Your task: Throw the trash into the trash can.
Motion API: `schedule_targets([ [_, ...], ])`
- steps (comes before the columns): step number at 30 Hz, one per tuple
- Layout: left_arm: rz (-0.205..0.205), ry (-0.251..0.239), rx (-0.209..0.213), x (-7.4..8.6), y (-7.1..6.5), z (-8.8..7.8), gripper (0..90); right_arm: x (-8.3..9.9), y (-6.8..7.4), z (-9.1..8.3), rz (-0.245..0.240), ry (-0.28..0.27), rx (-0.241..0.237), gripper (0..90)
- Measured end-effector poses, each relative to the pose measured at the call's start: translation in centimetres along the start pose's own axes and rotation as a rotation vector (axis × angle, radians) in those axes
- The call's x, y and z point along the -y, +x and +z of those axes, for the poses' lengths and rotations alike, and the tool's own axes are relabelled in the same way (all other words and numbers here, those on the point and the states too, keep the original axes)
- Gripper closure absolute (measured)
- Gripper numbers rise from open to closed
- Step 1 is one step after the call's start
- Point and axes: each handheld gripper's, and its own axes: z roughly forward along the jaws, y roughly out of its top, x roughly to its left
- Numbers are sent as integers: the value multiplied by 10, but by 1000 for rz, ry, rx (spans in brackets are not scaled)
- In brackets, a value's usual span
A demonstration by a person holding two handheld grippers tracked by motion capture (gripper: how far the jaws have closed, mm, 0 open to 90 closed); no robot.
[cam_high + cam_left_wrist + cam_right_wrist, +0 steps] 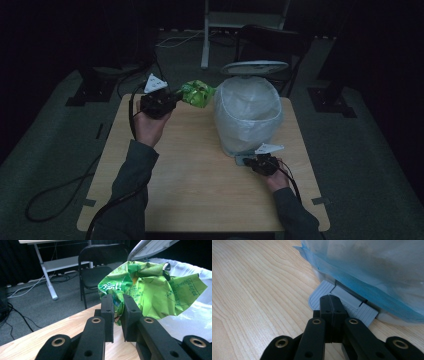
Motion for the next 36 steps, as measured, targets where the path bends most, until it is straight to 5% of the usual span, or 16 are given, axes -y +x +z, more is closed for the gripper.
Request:
schedule_targets([
  [36,42,-22,64,-31,-27,16,818,0,-1,0,4,0,-5,900],
])
